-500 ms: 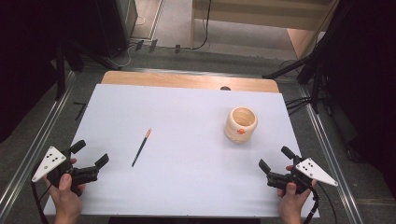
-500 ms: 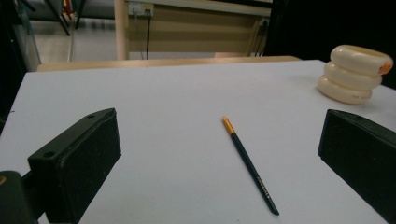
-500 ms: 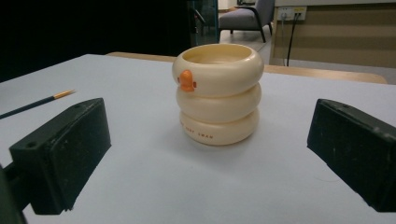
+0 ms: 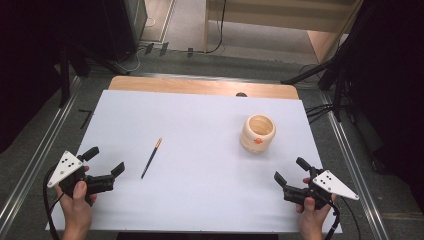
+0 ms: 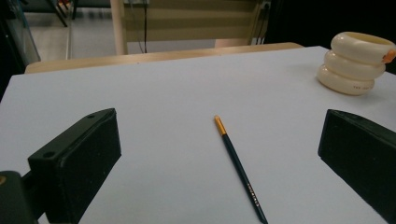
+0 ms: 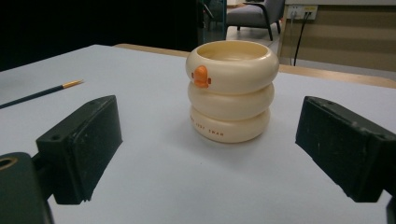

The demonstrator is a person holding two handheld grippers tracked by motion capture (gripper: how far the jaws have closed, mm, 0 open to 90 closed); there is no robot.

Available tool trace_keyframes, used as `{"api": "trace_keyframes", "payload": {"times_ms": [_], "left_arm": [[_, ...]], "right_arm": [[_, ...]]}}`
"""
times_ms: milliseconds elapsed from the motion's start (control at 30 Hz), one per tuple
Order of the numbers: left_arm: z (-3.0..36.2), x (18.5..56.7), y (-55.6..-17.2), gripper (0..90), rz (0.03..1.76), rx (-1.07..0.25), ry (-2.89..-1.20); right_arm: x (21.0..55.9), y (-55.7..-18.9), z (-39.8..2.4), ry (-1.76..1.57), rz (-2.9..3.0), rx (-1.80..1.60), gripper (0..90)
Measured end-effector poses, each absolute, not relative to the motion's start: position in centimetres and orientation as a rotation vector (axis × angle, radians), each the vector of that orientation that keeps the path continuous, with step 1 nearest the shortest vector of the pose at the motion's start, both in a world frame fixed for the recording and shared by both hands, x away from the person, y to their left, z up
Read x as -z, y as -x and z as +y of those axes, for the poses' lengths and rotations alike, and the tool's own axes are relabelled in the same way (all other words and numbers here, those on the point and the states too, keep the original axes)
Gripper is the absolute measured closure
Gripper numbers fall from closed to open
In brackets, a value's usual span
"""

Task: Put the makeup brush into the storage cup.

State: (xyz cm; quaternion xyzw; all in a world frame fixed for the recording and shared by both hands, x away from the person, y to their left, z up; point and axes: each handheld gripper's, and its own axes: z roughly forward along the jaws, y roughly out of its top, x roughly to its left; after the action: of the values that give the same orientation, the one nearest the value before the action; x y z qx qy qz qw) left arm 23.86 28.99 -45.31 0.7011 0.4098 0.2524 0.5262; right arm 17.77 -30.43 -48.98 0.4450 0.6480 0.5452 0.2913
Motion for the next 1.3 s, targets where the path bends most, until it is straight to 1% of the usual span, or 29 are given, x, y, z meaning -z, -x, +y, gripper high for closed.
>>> {"api": "trace_keyframes", "payload": {"times_ms": [167, 600, 867, 1300], "left_arm": [[28.4, 45.0, -24.4, 0.0, 0.993, -0.600, -1.722], [26.0, 43.0, -26.4, 0.0, 0.970, -0.567, -1.846], [24.2, 41.7, -27.8, 0.0, 0.941, -0.562, -1.925], [22.1, 41.1, -29.5, 0.0, 0.917, -0.561, -2.028]], "right_arm": [[49.2, -18.0, -30.2, -1.179, 1.751, -1.442, 7.8], [49.1, -17.8, -30.3, -1.182, 1.751, -1.436, 11.2], [49.2, -18.0, -30.0, -1.170, 1.773, -1.426, 11.5], [49.3, -18.1, -29.7, -1.168, 1.785, -1.419, 12.5]]}}
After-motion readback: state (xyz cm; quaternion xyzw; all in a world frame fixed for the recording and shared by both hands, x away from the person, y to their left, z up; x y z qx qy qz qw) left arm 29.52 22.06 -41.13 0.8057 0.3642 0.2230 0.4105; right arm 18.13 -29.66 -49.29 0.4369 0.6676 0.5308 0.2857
